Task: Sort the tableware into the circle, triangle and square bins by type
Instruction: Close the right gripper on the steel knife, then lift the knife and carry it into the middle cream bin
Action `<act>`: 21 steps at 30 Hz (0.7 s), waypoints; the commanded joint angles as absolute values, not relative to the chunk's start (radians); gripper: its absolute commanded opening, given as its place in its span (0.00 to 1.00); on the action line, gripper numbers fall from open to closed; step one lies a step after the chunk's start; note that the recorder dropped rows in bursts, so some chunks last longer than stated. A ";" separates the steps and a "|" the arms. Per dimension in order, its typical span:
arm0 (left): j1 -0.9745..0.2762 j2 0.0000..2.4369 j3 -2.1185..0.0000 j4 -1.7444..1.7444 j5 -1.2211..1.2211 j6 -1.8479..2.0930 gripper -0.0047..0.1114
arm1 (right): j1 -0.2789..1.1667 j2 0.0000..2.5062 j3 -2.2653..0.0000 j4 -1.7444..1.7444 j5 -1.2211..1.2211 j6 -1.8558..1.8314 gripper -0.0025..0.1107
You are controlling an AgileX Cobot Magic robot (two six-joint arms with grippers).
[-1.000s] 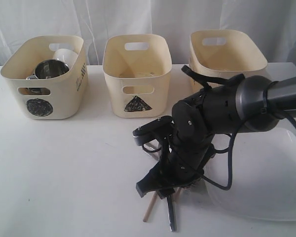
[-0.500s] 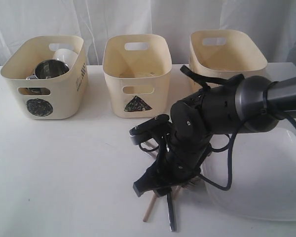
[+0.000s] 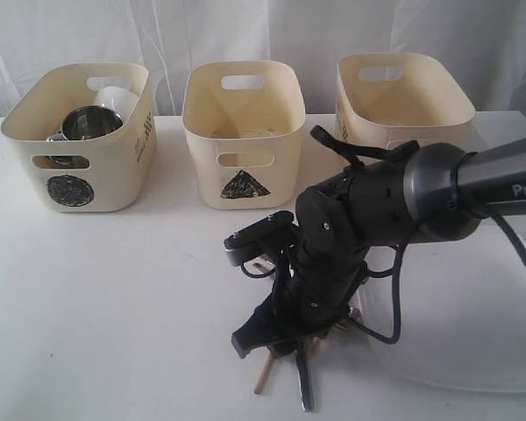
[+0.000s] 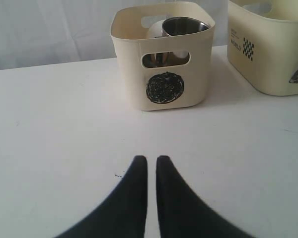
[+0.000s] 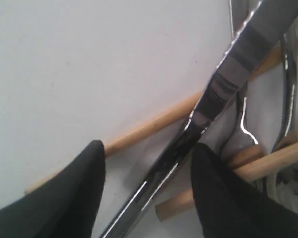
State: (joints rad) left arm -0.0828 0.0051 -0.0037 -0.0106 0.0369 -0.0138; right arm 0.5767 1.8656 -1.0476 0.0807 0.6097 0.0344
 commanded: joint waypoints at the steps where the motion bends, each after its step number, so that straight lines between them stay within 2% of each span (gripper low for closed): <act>1: -0.083 0.000 0.000 -0.022 0.030 -0.022 0.16 | 0.578 1.877 -1.048 0.076 0.638 0.022 0.46; 14: -0.083 0.000 0.000 -0.022 0.030 -0.022 0.16 | 0.578 1.875 -1.046 0.077 0.693 0.022 0.44; 15: -0.083 0.000 0.000 -0.022 0.030 -0.022 0.16 | 0.578 1.875 -1.046 0.077 0.693 0.022 0.41; 19: -0.083 0.000 0.000 -0.022 0.030 -0.022 0.16 | 0.578 1.877 -1.046 0.079 0.684 0.022 0.08; 20: -0.083 0.000 0.000 -0.022 0.030 -0.022 0.16 | 0.578 1.877 -1.046 0.079 0.677 0.022 0.03; 21: -0.083 0.000 0.000 -0.022 0.030 -0.022 0.16 | 0.578 1.875 -1.046 0.079 0.673 0.022 0.02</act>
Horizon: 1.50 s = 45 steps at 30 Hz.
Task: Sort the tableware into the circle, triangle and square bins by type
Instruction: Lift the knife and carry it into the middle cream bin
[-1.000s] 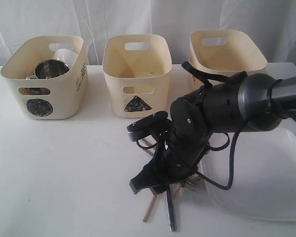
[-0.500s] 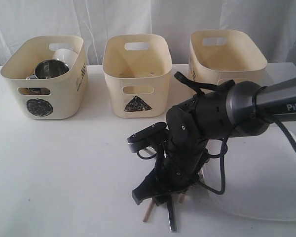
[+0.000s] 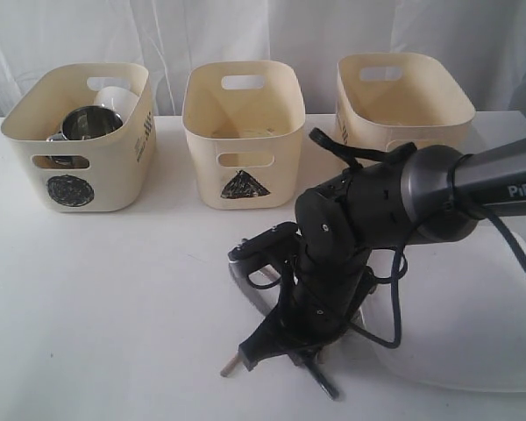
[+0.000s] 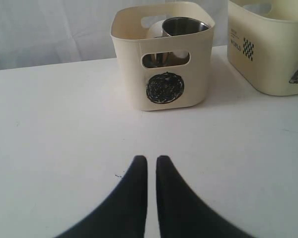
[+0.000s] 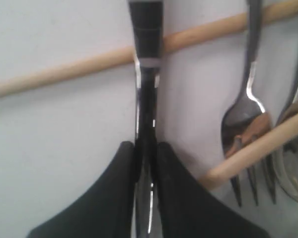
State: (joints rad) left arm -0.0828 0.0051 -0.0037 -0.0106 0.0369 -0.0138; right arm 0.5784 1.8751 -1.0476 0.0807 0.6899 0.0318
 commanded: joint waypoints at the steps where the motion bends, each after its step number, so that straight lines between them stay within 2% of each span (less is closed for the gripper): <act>1: -0.083 0.000 0.000 -0.022 0.030 -0.022 0.16 | 0.578 1.869 -1.046 0.079 0.667 0.022 0.02; 26: -0.083 0.000 0.000 -0.022 0.030 -0.022 0.16 | 0.576 1.666 -1.077 0.081 0.554 0.052 0.02; 33: -0.083 0.000 0.000 -0.022 0.030 -0.022 0.16 | 0.546 1.646 -1.190 0.046 0.520 0.057 0.02; 38: -0.083 0.000 0.000 -0.022 0.030 -0.022 0.16 | 0.493 1.652 -1.245 -0.010 0.412 0.057 0.02; 45: -0.083 0.000 0.000 -0.022 0.030 -0.022 0.16 | 0.407 1.774 -1.426 -0.020 0.263 0.083 0.02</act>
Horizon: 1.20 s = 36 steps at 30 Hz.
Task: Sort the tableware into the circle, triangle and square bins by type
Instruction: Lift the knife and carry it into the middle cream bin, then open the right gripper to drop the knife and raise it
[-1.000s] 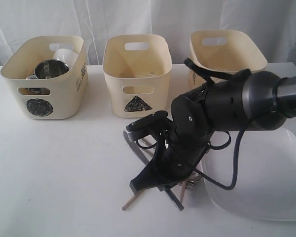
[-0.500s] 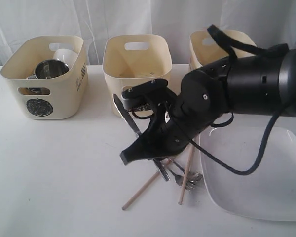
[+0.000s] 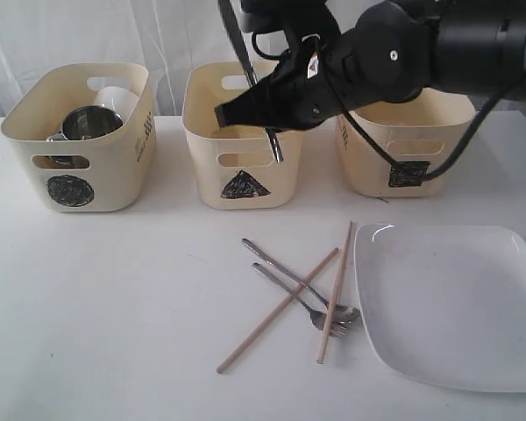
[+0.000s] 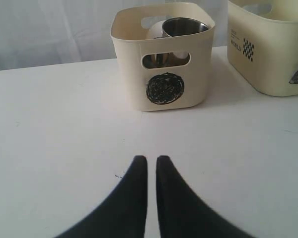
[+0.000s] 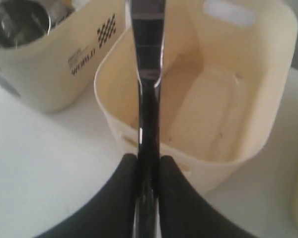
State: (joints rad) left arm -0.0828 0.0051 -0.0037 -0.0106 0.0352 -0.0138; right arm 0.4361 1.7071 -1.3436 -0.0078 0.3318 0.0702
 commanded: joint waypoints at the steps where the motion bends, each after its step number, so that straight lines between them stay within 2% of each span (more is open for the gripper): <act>1: -0.083 0.000 0.000 -0.022 0.030 -0.022 0.16 | 0.407 1.795 -1.450 -0.020 0.256 0.083 0.02; 11: -0.083 0.000 0.000 -0.022 0.030 -0.022 0.16 | 0.369 2.074 -1.780 -0.018 0.222 0.083 0.02; 22: -0.083 0.000 0.000 -0.022 0.030 -0.022 0.16 | 0.349 2.215 -1.862 0.000 0.230 0.083 0.03; 24: -0.083 0.000 0.000 -0.022 0.030 -0.022 0.16 | 0.349 2.215 -1.862 0.000 0.230 0.083 0.08; 30: -0.083 0.000 0.000 -0.022 0.030 -0.022 0.16 | 0.349 2.213 -1.862 0.007 0.253 0.083 0.34; 36: -0.083 0.000 0.000 -0.022 0.030 -0.020 0.16 | 0.349 2.173 -1.862 0.007 0.302 0.083 0.35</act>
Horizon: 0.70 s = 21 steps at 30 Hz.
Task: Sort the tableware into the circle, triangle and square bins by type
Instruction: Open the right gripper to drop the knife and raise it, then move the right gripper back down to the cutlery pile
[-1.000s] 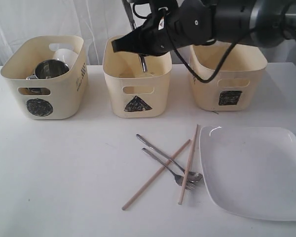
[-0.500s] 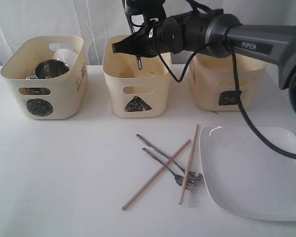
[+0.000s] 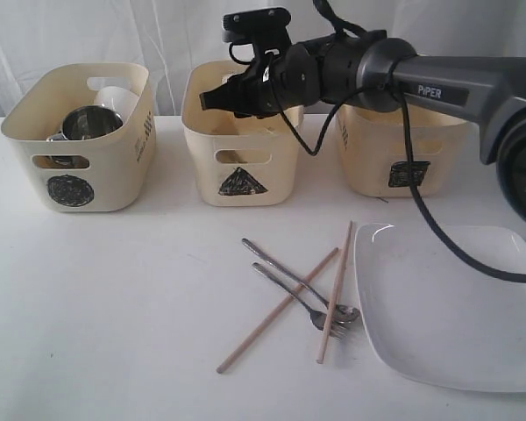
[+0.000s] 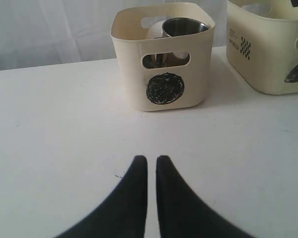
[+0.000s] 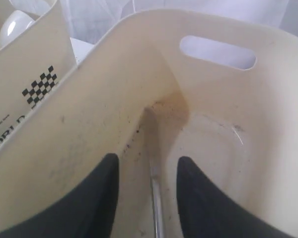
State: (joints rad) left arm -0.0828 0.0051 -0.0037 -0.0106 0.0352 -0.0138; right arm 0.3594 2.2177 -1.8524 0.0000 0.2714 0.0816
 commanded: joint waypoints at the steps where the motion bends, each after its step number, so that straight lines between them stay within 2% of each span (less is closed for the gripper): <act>1: -0.083 0.000 0.000 -0.022 0.030 -0.020 0.16 | 0.349 2.160 -1.862 0.007 0.318 0.083 0.35; 7: -0.083 0.000 0.000 -0.022 0.030 -0.020 0.16 | 0.349 2.042 -1.862 0.000 0.486 0.083 0.35; 13: -0.083 0.000 0.000 -0.022 0.030 -0.020 0.16 | 0.361 1.912 -1.833 -0.022 0.780 0.076 0.35; 21: -0.083 0.000 0.000 -0.022 0.030 -0.020 0.16 | 0.400 1.719 -1.445 -0.019 0.771 0.048 0.35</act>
